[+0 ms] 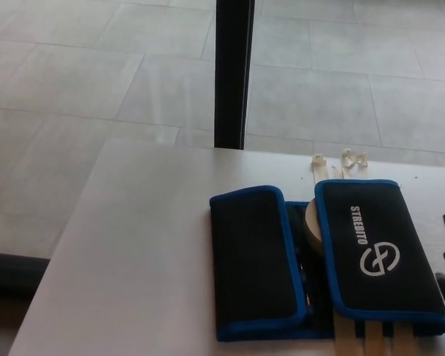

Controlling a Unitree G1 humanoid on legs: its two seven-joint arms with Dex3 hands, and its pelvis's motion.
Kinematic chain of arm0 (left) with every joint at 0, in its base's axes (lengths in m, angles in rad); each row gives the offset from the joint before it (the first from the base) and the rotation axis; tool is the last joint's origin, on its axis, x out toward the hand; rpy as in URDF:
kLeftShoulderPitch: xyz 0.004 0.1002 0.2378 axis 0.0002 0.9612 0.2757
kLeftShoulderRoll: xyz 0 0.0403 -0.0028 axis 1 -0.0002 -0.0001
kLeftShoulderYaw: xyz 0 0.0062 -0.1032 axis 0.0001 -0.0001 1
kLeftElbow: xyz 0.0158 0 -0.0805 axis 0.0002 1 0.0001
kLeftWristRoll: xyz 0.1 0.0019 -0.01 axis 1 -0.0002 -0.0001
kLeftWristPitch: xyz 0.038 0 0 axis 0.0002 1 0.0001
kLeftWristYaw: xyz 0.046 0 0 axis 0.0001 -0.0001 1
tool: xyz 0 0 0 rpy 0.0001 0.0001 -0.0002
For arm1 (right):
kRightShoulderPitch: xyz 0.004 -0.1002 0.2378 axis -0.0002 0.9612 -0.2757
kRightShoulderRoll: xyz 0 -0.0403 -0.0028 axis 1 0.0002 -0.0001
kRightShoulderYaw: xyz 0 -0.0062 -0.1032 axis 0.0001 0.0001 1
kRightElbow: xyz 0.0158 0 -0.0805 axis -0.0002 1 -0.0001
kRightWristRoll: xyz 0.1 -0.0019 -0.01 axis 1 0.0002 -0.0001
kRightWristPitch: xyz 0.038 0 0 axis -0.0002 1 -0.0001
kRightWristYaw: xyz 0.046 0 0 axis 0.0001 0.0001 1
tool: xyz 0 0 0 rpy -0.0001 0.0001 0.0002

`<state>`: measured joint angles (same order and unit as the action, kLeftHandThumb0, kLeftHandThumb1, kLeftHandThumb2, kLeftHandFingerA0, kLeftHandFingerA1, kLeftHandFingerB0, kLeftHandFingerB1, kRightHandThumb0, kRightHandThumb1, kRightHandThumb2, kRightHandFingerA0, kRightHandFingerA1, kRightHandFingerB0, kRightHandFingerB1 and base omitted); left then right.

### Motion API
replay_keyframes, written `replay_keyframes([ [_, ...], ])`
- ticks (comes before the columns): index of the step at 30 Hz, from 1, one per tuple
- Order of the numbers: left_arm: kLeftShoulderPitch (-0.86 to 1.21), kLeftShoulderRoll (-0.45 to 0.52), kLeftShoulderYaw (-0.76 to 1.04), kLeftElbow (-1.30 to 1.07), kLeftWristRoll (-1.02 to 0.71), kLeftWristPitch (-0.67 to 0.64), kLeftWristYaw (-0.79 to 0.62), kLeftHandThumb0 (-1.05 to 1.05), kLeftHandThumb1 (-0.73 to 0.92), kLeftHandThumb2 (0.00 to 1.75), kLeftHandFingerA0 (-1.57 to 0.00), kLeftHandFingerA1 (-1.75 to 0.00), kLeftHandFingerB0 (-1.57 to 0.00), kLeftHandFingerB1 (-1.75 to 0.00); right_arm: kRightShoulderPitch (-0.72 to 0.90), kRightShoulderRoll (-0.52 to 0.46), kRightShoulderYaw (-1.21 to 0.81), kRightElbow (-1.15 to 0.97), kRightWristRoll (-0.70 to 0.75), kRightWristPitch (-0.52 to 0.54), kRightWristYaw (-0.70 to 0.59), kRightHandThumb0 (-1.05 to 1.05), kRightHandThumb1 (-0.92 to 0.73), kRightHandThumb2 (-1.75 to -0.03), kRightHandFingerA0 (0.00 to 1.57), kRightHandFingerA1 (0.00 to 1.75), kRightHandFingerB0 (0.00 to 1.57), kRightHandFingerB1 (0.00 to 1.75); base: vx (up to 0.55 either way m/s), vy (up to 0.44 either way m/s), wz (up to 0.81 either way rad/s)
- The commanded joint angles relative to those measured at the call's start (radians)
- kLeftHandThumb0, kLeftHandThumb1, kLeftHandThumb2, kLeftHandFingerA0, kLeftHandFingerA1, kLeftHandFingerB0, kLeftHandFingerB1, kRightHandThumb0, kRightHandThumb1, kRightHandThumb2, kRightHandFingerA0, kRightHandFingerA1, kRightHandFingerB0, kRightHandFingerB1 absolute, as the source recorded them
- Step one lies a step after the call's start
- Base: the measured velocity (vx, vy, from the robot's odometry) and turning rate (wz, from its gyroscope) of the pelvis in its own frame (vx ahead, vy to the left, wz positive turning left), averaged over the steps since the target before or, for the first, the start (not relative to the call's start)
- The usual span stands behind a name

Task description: The robot uses its right hand to open a black folded toolkit cover kept in the middle of the desk

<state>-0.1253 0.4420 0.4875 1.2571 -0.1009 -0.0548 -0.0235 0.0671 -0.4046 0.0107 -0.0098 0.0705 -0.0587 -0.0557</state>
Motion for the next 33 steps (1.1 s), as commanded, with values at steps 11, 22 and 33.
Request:
replay_keyframes([
  [11, -0.004, 0.063, 0.018, 0.037, -0.037, 0.036, -0.021, -1.05, 0.51, 1.22, -0.83, -1.56, -0.43, -1.38, -0.029, -0.327, 0.257, 0.067, -0.602, -0.374, -0.039, -0.6, -0.49, -0.84, 0.22, 0.58, 0.19, 0.46, 0.0, 0.0, 0.0],
  [22, 0.005, 0.06, 0.015, 0.036, -0.034, 0.037, -0.019, -1.05, 0.51, 1.26, -0.86, -1.53, -0.44, -1.33, -0.121, -0.338, 0.353, 0.061, -0.94, -0.266, -0.38, -0.49, -0.65, -0.6, 0.19, 0.53, 0.3, 0.36, 0.0, 0.0, 0.0],
  [33, 0.006, 0.059, 0.016, 0.037, -0.037, 0.035, -0.031, -1.05, 0.52, 1.22, -0.81, -1.54, -0.45, -1.36, -0.277, -0.202, 0.459, 0.242, -1.035, -0.157, -0.715, -0.4, -0.61, -0.59, 0.13, 0.49, 0.35, 0.37, 0.0, 0.0, 0.0],
])
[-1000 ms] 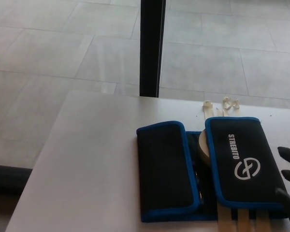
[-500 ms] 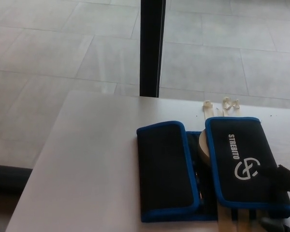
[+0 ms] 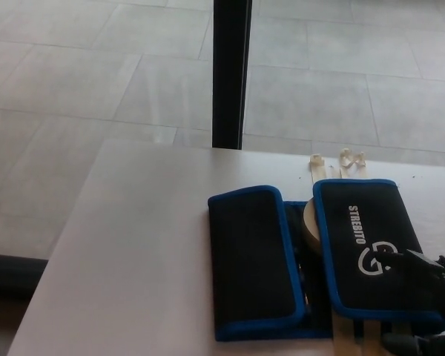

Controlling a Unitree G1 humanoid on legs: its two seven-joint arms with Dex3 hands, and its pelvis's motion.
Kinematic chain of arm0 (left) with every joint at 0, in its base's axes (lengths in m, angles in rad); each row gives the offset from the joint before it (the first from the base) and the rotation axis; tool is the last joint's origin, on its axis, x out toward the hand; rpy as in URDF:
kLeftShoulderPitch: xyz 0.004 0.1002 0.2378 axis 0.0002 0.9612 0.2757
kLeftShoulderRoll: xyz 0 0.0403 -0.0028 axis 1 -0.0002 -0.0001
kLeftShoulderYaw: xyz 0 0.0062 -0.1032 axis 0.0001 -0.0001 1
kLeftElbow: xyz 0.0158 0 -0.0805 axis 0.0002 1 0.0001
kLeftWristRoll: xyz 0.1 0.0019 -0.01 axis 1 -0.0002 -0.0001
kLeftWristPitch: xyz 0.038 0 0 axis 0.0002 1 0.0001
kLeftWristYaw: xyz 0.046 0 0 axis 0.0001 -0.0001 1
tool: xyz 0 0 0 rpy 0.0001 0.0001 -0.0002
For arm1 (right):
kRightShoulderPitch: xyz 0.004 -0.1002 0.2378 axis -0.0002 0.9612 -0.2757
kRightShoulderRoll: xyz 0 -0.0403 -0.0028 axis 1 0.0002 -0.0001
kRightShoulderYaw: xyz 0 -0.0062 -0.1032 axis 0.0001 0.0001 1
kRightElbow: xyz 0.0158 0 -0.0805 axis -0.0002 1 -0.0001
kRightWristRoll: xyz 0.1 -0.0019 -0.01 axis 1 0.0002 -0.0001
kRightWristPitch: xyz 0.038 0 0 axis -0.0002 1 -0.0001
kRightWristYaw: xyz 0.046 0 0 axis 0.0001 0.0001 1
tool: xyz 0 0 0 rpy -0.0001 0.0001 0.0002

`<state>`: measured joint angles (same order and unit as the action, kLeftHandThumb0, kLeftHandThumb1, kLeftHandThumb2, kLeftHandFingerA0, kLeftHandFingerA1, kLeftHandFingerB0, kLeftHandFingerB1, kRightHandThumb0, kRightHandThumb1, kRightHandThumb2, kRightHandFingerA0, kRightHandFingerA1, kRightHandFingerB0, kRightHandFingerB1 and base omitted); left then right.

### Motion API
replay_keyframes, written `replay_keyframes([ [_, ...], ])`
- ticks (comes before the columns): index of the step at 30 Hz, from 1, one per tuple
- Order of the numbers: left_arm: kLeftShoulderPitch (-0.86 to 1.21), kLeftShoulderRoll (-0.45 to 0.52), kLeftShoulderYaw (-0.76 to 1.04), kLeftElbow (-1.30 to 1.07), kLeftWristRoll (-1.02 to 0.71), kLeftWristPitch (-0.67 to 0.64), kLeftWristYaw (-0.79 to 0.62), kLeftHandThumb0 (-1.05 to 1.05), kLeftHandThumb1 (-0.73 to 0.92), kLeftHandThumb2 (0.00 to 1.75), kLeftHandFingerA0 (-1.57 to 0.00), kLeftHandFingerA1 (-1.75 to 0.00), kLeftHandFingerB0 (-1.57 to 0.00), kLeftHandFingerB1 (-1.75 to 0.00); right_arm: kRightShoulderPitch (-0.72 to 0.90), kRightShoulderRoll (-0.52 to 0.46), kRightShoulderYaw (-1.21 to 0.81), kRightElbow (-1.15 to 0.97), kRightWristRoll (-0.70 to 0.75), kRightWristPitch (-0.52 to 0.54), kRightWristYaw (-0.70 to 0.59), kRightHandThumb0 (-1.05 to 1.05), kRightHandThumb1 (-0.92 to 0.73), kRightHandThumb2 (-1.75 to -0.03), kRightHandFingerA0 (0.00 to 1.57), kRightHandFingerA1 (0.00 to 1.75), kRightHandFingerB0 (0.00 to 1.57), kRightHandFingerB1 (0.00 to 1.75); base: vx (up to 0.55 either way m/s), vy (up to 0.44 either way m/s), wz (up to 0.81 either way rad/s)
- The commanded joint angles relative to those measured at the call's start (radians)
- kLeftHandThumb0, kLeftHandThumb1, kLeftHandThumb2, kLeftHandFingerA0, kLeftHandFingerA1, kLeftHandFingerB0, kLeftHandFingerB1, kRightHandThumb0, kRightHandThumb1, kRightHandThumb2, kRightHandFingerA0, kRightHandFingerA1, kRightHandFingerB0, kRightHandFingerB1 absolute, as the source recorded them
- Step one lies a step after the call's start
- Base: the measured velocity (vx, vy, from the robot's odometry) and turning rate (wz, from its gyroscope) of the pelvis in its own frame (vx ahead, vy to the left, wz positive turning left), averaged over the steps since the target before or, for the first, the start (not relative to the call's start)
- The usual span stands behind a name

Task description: The robot uses its right hand to open a black folded toolkit cover kept in the middle of the desk

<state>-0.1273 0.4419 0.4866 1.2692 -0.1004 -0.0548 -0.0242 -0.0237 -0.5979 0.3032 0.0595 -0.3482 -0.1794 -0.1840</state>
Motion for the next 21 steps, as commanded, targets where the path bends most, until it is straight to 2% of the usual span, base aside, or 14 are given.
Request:
replay_keyframes([
  [1, 0.009, 0.061, 0.011, 0.026, -0.031, 0.034, -0.03, -1.05, 0.52, 1.22, -0.83, -1.54, -0.47, -1.35, -0.193, 0.005, 0.176, 0.188, -0.621, -0.022, -0.616, -0.4, -0.59, -0.58, 0.13, 0.51, 0.36, 0.37, 0.0, 0.0, 0.0],
  [3, 0.009, 0.061, 0.008, 0.027, -0.028, 0.032, -0.029, -1.05, 0.51, 1.28, -0.86, -1.52, -0.48, -1.32, -0.201, 0.02, 0.188, 0.206, -0.626, -0.002, -0.645, -0.39, -0.6, -0.59, 0.11, 0.5, 0.34, 0.37, 0.0, 0.0, 0.0],
  [4, 0.008, 0.061, 0.007, 0.027, -0.027, 0.036, -0.023, -1.05, 0.51, 1.19, -0.85, -1.52, -0.46, -1.35, -0.206, 0.03, 0.198, 0.22, -0.633, 0.022, -0.667, -0.39, -0.6, -0.59, 0.1, 0.51, 0.34, 0.37, 0.0, 0.0, 0.0],
  [6, 0.006, 0.058, 0.009, 0.025, -0.03, 0.036, -0.03, -1.05, 0.5, 1.19, -0.86, -1.53, -0.45, -1.39, -0.213, 0.041, 0.212, 0.248, -0.646, 0.069, -0.685, -0.38, -0.61, -0.59, 0.05, 0.52, 0.28, 0.37, 0.0, 0.0, 0.0],
  [8, 0.003, 0.059, 0.009, 0.024, -0.03, 0.037, -0.027, -1.05, 0.51, 1.19, -0.87, -1.53, -0.46, -1.37, -0.223, 0.051, 0.229, 0.284, -0.656, 0.12, -0.699, -0.39, -0.57, -0.57, 0.03, 0.5, 0.3, 0.36, 0.0, 0.0, 0.0],
  [9, 0.002, 0.059, 0.006, 0.024, -0.027, 0.037, -0.024, -1.05, 0.51, 1.21, -0.88, -1.51, -0.48, -1.36, -0.227, 0.054, 0.239, 0.308, -0.664, 0.146, -0.705, -0.41, -0.58, -0.58, 0.0, 0.36, 0.26, 0.35, 0.0, 0.0, 0.0],
  [11, -0.002, 0.061, 0.004, 0.027, -0.023, 0.038, -0.019, -1.05, 0.5, 1.22, -0.91, -1.51, -0.48, -1.33, -0.233, 0.052, 0.258, 0.348, -0.676, 0.183, -0.701, -0.41, -0.58, -0.57, 0.0, 0.31, 0.23, 0.34, 0.0, 0.0, 0.0],
  [12, -0.004, 0.061, 0.005, 0.027, -0.025, 0.037, -0.022, -1.05, 0.52, 1.21, -0.86, -1.54, -0.47, -1.35, -0.233, 0.047, 0.268, 0.355, -0.68, 0.201, -0.68, -0.49, -0.48, -0.72, 0.0, 0.13, 0.09, 0.4, 0.0, 0.0, 0.0],
  [13, -0.004, 0.062, 0.005, 0.026, -0.026, 0.034, -0.03, -1.05, 0.5, 1.2, -0.87, -1.54, -0.47, -1.36, -0.222, 0.038, 0.274, 0.356, -0.679, 0.22, -0.633, -0.47, -0.48, -0.72, 0.0, 0.09, 0.08, 0.38, 0.0, 0.0, 0.0],
  [14, -0.004, 0.063, 0.002, 0.024, -0.024, 0.034, -0.035, -1.05, 0.51, 1.2, -0.86, -1.54, -0.46, -1.37, -0.214, 0.035, 0.271, 0.357, -0.66, 0.21, -0.607, -0.49, -0.49, -0.69, 0.0, 0.0, 0.03, 0.32, 0.0, 0.0, 0.0],
  [18, 0.002, 0.062, -0.002, 0.018, -0.022, 0.032, -0.036, -1.05, 0.53, 1.2, -0.85, -1.52, -0.46, -1.35, -0.215, 0.018, 0.304, 0.402, -0.671, 0.225, -0.597, -0.51, -0.47, -0.68, 0.0, 0.03, 0.07, 0.33, 0.0, 0.0, 0.0],
  [21, 0.002, 0.062, -0.004, 0.017, -0.02, 0.031, -0.034, -1.05, 0.54, 1.22, -0.86, -1.53, -0.46, -1.36, -0.227, 0.0, 0.331, 0.448, -0.669, 0.191, -0.604, -0.53, -0.47, -0.68, 0.0, 0.01, 0.05, 0.32, 0.0, 0.0, 0.0],
])
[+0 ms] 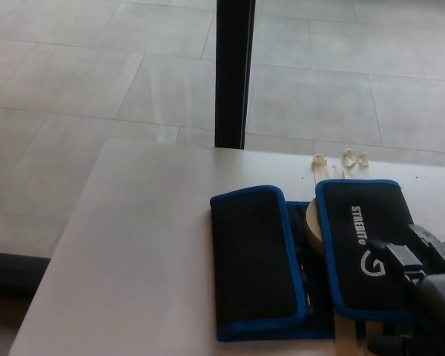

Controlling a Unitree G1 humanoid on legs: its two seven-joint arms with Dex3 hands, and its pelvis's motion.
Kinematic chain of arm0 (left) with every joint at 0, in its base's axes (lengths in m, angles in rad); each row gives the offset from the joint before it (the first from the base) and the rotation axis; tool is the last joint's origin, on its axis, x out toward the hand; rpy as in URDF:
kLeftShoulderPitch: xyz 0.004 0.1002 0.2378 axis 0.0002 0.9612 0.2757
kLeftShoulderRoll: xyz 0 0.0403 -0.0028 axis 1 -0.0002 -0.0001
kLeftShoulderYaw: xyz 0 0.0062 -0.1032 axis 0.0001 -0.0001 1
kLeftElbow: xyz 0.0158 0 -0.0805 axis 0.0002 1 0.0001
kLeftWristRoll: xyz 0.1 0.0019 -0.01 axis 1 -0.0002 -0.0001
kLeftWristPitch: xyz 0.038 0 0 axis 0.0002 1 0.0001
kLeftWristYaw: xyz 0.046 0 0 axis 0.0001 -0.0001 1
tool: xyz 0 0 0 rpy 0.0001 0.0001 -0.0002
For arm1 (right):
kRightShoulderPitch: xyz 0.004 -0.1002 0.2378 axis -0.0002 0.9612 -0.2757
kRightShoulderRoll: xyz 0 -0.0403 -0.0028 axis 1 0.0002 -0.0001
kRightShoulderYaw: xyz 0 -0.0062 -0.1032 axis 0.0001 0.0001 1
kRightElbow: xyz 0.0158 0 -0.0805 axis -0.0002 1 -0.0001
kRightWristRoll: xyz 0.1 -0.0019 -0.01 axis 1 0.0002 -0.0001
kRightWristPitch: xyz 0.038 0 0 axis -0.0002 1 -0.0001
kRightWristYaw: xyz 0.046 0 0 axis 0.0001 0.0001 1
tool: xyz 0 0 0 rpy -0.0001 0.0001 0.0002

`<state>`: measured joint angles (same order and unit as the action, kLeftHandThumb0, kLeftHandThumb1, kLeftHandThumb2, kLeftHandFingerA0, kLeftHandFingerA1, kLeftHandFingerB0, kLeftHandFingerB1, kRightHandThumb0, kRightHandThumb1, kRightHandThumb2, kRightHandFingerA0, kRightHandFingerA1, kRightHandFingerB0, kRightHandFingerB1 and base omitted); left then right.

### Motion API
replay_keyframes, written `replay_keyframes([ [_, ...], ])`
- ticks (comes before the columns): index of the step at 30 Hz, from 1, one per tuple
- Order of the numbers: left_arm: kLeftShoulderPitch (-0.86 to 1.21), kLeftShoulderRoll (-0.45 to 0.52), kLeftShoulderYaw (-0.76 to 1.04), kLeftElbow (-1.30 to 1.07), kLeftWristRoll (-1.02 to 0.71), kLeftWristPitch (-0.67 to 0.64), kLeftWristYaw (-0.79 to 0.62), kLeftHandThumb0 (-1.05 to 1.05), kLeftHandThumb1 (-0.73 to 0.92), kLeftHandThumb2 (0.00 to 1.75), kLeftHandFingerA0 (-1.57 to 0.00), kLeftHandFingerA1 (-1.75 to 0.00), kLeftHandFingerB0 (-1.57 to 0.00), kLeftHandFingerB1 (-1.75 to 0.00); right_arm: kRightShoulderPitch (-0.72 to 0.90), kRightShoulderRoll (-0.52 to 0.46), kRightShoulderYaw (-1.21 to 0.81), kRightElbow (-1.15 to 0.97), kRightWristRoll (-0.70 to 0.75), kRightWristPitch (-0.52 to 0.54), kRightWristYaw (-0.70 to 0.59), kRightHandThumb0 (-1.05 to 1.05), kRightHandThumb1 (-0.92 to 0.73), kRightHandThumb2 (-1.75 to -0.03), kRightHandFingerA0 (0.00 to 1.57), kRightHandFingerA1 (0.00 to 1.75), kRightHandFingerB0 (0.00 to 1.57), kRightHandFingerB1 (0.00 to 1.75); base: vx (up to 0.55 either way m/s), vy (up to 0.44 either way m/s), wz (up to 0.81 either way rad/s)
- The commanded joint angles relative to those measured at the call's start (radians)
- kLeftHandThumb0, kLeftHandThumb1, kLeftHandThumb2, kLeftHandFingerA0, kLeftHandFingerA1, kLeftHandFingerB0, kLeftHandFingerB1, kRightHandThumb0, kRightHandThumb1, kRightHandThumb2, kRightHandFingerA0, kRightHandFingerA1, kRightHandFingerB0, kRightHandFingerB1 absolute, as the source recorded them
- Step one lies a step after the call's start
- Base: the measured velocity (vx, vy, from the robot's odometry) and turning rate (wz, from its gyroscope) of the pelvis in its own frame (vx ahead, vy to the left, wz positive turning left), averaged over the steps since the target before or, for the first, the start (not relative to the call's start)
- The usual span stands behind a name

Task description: The robot uses its right hand to open a black folded toolkit cover kept in the middle of the desk

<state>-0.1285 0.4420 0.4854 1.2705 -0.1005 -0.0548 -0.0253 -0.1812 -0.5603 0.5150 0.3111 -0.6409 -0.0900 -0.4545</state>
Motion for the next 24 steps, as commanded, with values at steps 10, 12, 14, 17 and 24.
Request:
replay_keyframes([
  [10, -0.001, 0.065, 0.004, 0.018, -0.028, 0.032, -0.038, -1.05, 0.53, 1.2, -0.85, -1.54, -0.46, -1.38, -0.089, -0.056, 0.16, 0.278, -0.37, 0.086, -0.355, -0.5, -0.52, -0.56, 0.0, 0.22, 0.1, 0.32, 0.0, 0.0, 0.0],
  [12, 0.002, 0.061, 0.004, 0.016, -0.028, 0.023, -0.037, -1.05, 0.53, 1.2, -0.9, -1.56, -0.48, -1.39, -0.103, -0.047, 0.14, 0.291, -0.336, 0.044, -0.384, -0.51, -0.49, -0.7, 0.08, 0.48, 0.1, 0.39, 0.0, 0.0, 0.0],
  [14, 0.004, 0.059, 0.007, 0.017, -0.032, 0.022, -0.041, -1.05, 0.53, 1.16, -0.86, -1.56, -0.46, -1.4, -0.103, -0.042, 0.114, 0.274, -0.301, 0.02, -0.365, -0.45, -0.64, -0.6, 0.29, 0.45, 0.19, 0.33, 0.0, 0.0, 0.0],
  [17, -0.002, 0.057, 0.007, 0.026, -0.029, 0.022, -0.025, -1.05, 0.55, 1.18, -0.87, -1.55, -0.46, -1.37, -0.126, -0.005, 0.07, 0.289, -0.249, -0.032, -0.418, -0.42, -0.66, -0.59, 0.57, 0.52, 0.28, 0.35, 0.0, 0.0, 0.0],
  [24, 0.001, 0.055, 0.001, 0.021, -0.026, 0.015, -0.023, -1.05, 0.59, 1.19, -0.83, -1.53, -0.41, -1.41, -0.152, 0.041, 0.034, 0.294, -0.246, -0.069, -0.47, -0.41, -0.74, -0.63, 1.01, 1.29, 0.4, 0.4, 0.0, 0.0, 0.0],
])
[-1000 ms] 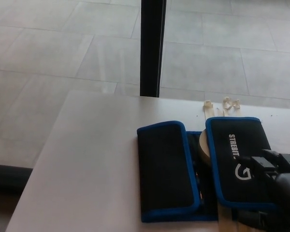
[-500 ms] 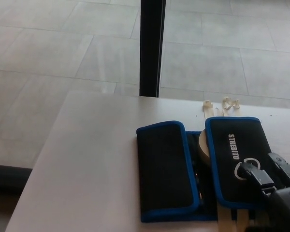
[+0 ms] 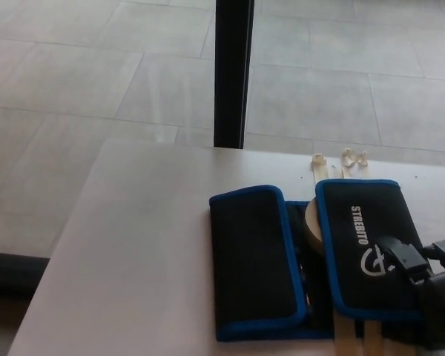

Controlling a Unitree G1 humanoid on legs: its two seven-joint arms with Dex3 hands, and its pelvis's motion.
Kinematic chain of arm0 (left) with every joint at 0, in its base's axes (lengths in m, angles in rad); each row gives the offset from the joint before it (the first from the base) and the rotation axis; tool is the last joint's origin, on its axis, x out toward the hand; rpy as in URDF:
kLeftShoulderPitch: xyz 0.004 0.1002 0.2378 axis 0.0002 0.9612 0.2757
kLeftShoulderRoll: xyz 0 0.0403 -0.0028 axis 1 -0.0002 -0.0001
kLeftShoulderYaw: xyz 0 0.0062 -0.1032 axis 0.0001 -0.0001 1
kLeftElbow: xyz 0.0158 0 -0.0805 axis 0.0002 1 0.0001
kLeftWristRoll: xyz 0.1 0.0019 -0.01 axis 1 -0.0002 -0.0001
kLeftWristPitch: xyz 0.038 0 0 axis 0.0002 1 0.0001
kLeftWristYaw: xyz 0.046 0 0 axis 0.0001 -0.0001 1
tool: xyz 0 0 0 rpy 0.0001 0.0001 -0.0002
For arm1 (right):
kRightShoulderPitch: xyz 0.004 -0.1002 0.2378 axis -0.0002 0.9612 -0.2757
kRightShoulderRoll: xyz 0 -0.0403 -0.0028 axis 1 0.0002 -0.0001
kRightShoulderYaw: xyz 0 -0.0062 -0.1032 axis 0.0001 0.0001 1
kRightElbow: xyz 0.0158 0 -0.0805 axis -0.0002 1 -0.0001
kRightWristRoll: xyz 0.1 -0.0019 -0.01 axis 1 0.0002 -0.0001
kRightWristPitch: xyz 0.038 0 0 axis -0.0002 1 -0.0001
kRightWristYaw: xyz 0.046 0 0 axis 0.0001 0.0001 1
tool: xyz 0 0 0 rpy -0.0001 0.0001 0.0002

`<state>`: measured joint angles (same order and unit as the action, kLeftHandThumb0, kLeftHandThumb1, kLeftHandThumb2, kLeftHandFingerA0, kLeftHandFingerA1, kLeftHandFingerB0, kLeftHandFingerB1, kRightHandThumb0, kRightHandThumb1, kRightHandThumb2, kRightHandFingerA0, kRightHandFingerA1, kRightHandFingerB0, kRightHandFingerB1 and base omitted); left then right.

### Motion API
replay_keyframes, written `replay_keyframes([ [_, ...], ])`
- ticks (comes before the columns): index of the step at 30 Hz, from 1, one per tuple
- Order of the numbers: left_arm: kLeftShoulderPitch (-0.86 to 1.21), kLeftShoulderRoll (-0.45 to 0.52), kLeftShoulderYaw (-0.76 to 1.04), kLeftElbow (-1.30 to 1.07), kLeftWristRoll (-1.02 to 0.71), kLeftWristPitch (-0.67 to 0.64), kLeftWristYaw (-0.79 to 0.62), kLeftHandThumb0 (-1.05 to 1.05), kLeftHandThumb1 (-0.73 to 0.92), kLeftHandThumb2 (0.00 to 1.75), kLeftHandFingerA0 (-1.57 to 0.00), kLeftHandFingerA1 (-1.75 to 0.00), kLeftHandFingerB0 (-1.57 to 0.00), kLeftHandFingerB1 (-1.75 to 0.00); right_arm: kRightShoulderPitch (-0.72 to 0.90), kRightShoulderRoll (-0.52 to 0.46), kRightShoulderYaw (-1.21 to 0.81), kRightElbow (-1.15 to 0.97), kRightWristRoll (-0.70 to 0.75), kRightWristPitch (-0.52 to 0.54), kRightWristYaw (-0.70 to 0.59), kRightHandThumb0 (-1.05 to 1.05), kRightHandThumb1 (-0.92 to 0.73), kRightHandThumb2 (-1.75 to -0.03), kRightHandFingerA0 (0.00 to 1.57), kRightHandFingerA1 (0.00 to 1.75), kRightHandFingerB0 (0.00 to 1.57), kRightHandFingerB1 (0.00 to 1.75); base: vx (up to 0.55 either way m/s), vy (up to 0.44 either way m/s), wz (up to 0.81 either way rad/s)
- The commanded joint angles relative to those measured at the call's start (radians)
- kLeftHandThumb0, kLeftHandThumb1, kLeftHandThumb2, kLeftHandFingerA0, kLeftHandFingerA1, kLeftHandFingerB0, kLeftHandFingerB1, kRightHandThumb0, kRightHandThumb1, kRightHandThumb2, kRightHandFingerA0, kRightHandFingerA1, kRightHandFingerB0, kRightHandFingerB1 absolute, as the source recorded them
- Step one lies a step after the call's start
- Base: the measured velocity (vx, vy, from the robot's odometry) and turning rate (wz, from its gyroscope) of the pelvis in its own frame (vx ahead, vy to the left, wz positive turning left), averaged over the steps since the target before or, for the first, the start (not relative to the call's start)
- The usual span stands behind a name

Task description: The robot uses its right hand to open a black folded toolkit cover kept in the middle of the desk

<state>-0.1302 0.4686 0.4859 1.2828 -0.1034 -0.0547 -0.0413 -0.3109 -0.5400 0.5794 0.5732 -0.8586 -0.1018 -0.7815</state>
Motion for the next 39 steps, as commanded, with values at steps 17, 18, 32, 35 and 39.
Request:
replay_keyframes([
  [17, -0.011, 0.028, -0.002, 0.011, -0.027, 0.002, -0.007, -1.05, 0.62, 1.14, -0.82, -1.54, -0.43, -1.43, -0.003, 0.12, -0.14, 0.109, 0.034, -0.079, -0.198, -0.36, -0.64, -0.66, 1.02, 1.68, 0.89, 0.64, 0.0, 0.0, 0.0],
  [18, -0.013, 0.029, 0.001, 0.013, -0.031, 0.007, -0.002, -1.05, 0.63, 1.14, -0.83, -1.53, -0.45, -1.39, 0.007, 0.164, -0.182, 0.114, 0.069, -0.074, -0.245, -0.4, -0.64, -0.73, 1.05, 1.59, 0.91, 0.75, 0.0, 0.0, 0.0],
  [32, -0.007, 0.033, -0.003, 0.015, -0.029, 0.006, -0.01, -1.05, 0.63, 1.15, -0.81, -1.54, -0.43, -1.4, 0.008, 0.541, -0.84, -0.121, 0.798, -0.03, -0.107, -0.19, -0.75, -0.75, 1.11, 1.25, 0.85, 0.63, 0.0, 0.0, 0.0],
  [35, -0.002, 0.035, -0.004, 0.01, -0.028, 0.001, -0.008, -1.05, 0.63, 1.14, -0.84, -1.54, -0.46, -1.4, -0.05, 0.509, -1.003, -0.136, 0.95, 0.023, -0.088, -0.13, -0.72, -0.73, 0.91, 1.11, 0.73, 0.64, 0.0, 0.0, 0.0],
  [39, -0.003, 0.034, -0.003, 0.011, -0.029, 0.004, -0.004, -1.05, 0.63, 1.15, -0.84, -1.55, -0.46, -1.4, -0.066, 0.465, -1.093, -0.128, 0.976, 0.106, -0.081, -0.22, -0.71, -0.66, 0.77, 1.04, 0.72, 0.71, 0.0, 0.0, 0.0],
])
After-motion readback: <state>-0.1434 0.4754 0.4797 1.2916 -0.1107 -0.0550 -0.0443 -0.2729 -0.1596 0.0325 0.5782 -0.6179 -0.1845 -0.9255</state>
